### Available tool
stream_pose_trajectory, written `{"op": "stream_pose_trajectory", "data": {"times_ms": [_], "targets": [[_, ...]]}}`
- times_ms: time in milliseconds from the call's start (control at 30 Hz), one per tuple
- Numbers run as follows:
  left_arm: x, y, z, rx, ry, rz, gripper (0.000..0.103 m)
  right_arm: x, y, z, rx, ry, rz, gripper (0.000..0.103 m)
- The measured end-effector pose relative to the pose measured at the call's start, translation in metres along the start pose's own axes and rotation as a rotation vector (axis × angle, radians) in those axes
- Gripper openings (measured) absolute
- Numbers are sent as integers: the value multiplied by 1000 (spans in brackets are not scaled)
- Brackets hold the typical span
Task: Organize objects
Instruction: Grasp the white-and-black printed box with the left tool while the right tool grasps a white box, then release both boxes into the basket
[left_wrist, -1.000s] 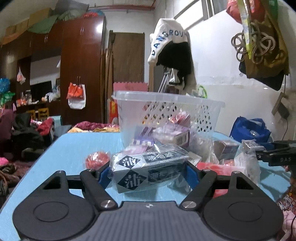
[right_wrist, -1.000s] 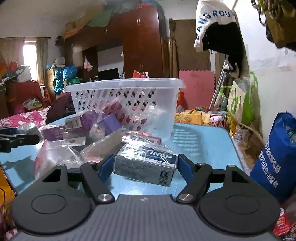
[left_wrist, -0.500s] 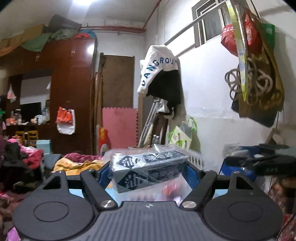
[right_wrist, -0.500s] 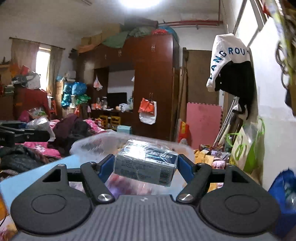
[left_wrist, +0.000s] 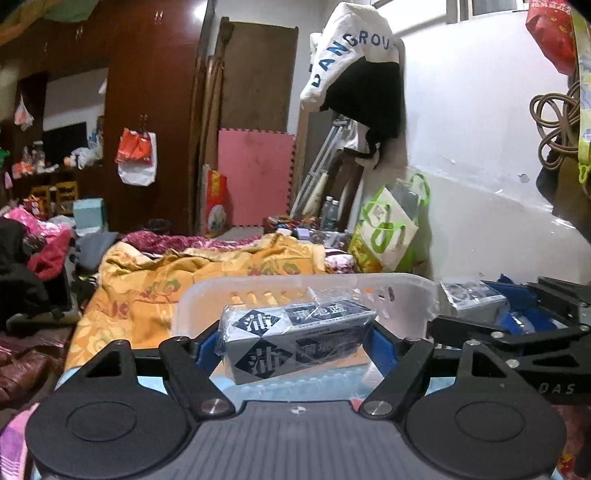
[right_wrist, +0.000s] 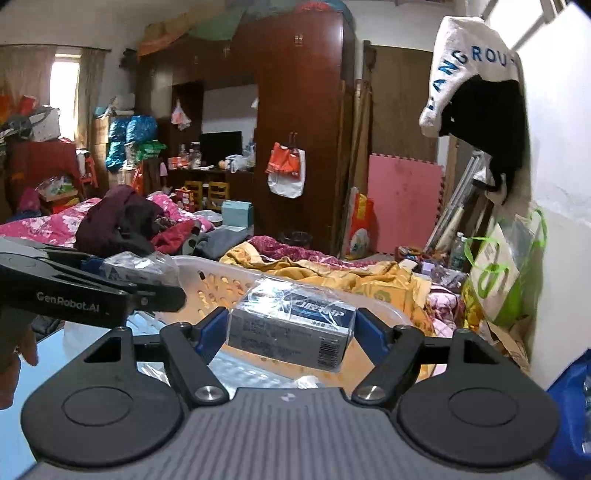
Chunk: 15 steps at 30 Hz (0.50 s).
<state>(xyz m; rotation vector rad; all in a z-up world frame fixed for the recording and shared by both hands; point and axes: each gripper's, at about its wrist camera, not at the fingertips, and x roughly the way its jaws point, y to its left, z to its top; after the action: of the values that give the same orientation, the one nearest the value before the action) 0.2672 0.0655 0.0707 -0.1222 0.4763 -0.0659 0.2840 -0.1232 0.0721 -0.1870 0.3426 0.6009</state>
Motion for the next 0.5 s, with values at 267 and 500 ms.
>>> {"op": "stream_pose_trajectory", "data": {"times_ms": [267, 500], "targets": [[-30, 9, 6, -52, -103, 23, 103, -35, -4, 8, 17, -75, -38, 103], [-111, 9, -55, -12, -159, -17, 103, -97, 1, -53, 64, -44, 89, 103]]}}
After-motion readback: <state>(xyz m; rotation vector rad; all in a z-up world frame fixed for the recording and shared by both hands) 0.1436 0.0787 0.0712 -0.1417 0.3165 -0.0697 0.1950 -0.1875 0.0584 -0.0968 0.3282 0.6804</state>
